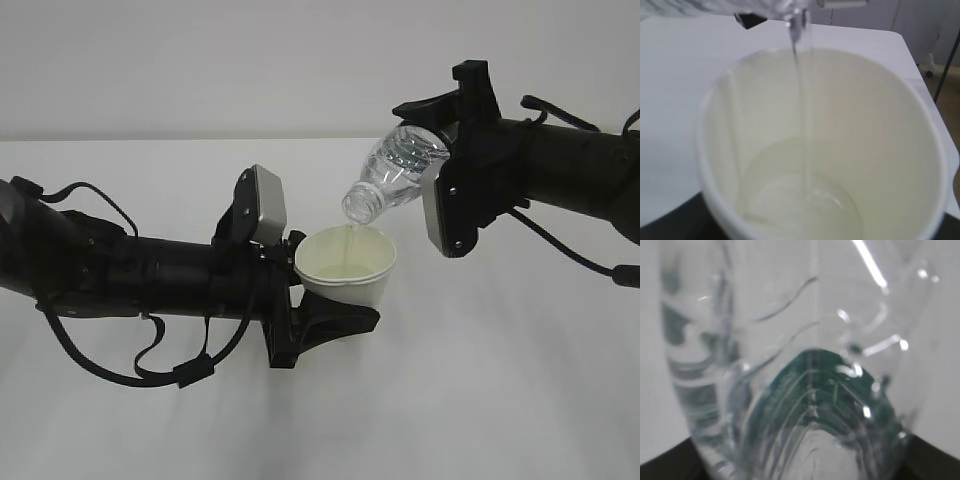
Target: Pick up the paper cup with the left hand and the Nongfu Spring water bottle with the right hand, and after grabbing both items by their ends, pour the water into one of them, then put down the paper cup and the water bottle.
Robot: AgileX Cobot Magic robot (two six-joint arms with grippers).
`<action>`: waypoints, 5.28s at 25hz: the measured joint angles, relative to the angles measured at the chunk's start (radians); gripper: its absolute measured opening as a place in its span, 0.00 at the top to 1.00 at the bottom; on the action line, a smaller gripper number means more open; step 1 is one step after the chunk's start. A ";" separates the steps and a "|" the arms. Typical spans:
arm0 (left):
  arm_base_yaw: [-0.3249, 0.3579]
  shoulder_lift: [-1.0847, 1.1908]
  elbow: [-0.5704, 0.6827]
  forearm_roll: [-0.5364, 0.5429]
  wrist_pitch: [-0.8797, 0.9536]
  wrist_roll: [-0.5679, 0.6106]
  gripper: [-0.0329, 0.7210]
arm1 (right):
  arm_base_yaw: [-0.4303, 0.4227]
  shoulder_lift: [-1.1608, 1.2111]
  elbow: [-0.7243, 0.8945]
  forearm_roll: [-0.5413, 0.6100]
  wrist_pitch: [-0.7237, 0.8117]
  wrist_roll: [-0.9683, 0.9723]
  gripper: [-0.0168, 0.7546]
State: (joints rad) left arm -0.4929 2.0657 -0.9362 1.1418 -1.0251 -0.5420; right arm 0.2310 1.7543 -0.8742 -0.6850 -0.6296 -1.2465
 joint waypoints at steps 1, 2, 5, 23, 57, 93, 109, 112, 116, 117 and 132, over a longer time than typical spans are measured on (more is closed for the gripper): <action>0.000 0.000 0.000 0.000 0.000 0.000 0.33 | 0.000 0.000 0.000 0.000 0.000 0.000 0.37; 0.000 0.000 0.000 0.000 0.000 0.000 0.33 | 0.000 0.000 0.000 0.000 0.000 0.000 0.37; 0.000 0.000 0.000 0.000 0.000 0.000 0.33 | 0.000 0.000 0.000 0.000 -0.002 -0.002 0.37; 0.000 0.000 0.000 0.000 0.000 0.000 0.34 | 0.000 0.000 0.000 0.002 -0.008 -0.019 0.37; 0.000 0.000 0.000 0.000 -0.004 0.000 0.35 | 0.000 0.000 0.000 0.002 -0.016 -0.035 0.37; 0.000 0.000 0.000 0.012 -0.006 0.000 0.35 | 0.000 0.000 -0.002 0.002 -0.023 -0.053 0.37; 0.000 0.000 0.000 0.014 -0.006 0.000 0.35 | 0.000 -0.001 -0.002 0.002 -0.023 -0.058 0.37; 0.000 0.000 0.000 0.014 -0.006 0.000 0.35 | 0.000 -0.001 -0.002 0.002 -0.023 -0.060 0.37; 0.000 0.000 0.000 0.014 -0.006 0.000 0.35 | 0.000 -0.001 -0.002 0.002 -0.025 -0.060 0.37; 0.000 0.000 0.000 0.014 -0.006 0.000 0.35 | 0.000 -0.001 -0.002 0.002 -0.025 -0.060 0.37; 0.000 0.000 0.000 0.014 -0.006 0.000 0.35 | 0.000 -0.001 -0.003 0.002 -0.028 -0.064 0.37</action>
State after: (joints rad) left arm -0.4929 2.0657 -0.9362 1.1560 -1.0310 -0.5420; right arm 0.2310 1.7534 -0.8772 -0.6832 -0.6573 -1.3109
